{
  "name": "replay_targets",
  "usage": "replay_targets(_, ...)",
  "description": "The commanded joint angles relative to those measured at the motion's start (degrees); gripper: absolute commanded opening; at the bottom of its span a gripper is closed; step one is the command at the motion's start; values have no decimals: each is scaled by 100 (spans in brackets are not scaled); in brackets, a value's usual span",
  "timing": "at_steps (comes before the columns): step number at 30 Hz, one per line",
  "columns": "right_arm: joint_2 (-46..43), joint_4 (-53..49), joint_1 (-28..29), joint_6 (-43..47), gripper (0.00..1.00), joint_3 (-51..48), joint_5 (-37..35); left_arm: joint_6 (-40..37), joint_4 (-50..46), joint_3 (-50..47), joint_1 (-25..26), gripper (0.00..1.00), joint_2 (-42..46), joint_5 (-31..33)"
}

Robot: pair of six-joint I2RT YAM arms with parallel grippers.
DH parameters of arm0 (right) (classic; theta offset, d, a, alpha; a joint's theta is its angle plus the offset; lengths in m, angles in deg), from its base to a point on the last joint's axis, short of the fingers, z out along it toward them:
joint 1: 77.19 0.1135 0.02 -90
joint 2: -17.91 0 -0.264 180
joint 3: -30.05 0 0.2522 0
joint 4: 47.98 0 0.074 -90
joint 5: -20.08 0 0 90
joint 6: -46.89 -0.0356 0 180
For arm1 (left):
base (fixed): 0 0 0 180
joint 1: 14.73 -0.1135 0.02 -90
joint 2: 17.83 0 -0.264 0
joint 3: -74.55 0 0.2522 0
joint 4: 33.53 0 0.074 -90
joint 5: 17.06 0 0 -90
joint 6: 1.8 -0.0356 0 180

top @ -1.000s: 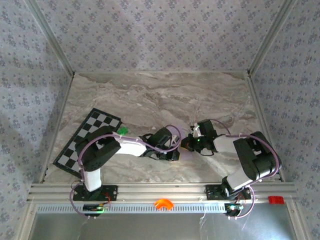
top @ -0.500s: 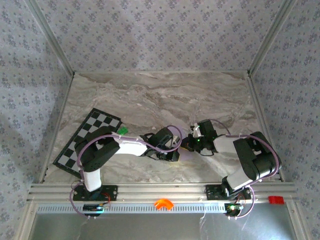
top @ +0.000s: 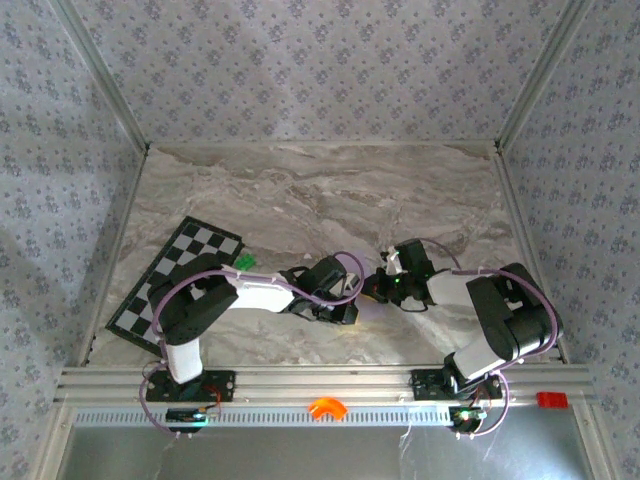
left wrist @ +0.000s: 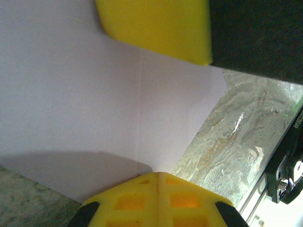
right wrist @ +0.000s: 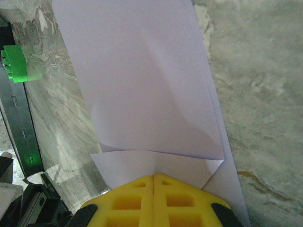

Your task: Fold a paper plane with a square sheet of paper (pick it up from the middle)

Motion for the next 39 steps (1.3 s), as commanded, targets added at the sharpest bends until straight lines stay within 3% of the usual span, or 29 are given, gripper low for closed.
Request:
replay_targets(1, 309, -700, 4, -25, 2, -245, -668, -23, -412, -177, 98, 3, 157, -79)
replay_targets(13, 390, -640, 18, -41, 2, -225, -630, -131, -439, -137, 107, 4, 258, -152)
replay_targets(24, 293, -629, 19, -58, 2, -225, -591, -57, -94, 145, 50, 11, 754, 268)
replay_targets(30, 256, -623, 12, -69, 2, -219, -570, 56, 48, 296, -232, 7, 345, 482)
replay_targets(39, 166, -533, 9, -143, 3, -163, -448, -182, -192, 510, -205, 6, -340, 316)
